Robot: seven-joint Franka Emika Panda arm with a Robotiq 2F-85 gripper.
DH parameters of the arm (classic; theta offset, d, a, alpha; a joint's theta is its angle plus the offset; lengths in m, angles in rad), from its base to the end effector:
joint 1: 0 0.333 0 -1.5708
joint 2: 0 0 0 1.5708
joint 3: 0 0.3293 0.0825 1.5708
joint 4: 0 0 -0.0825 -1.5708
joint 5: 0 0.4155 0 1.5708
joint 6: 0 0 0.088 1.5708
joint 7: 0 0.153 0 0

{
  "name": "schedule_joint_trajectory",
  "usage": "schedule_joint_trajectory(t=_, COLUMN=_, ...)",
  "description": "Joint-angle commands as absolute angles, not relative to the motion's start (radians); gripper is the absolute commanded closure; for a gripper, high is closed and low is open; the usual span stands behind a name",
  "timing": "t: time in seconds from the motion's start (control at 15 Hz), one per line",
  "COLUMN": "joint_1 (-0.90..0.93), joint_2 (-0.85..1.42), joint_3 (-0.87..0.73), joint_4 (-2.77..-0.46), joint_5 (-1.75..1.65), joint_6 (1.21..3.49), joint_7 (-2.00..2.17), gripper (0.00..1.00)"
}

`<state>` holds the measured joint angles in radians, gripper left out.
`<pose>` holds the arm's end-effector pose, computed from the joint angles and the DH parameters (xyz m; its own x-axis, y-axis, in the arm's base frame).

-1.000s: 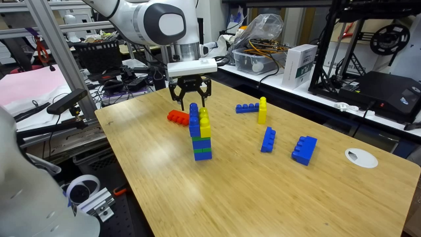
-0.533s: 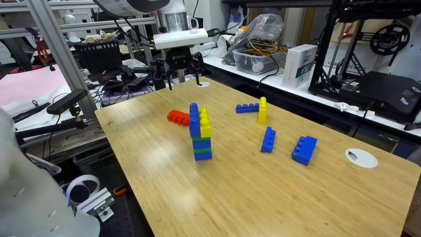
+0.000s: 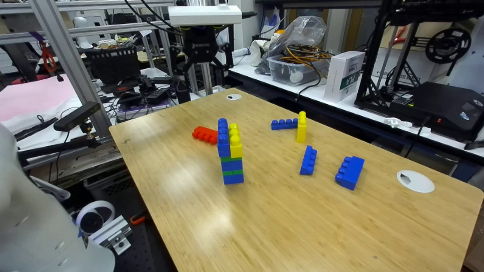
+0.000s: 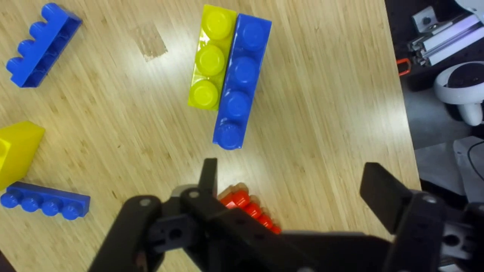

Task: Move the stack of blocks to the right and stack two blue blocks on it

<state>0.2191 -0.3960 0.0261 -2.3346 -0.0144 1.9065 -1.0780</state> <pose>0.4364 0.1077 0.4404 0.2419 0.9696 -0.0360 0.9700 -0.2426 -0.0173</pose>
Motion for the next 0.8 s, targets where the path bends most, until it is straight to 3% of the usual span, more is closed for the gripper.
schedule_joint_trajectory(t=0.0, joint_1=0.199, joint_2=-0.334, joint_3=-0.007, joint_4=-2.303, joint_5=-0.015, joint_6=1.895, joint_7=-1.149, gripper=0.33)
schedule_joint_trajectory(t=0.6, joint_1=0.165, joint_2=-0.21, joint_3=-0.009, joint_4=-2.305, joint_5=-0.023, joint_6=1.978, joint_7=-1.21, gripper=0.98)
schedule_joint_trajectory(t=0.73, joint_1=0.164, joint_2=-0.206, joint_3=-0.007, joint_4=-2.307, joint_5=-0.023, joint_6=1.978, joint_7=-1.211, gripper=1.0)
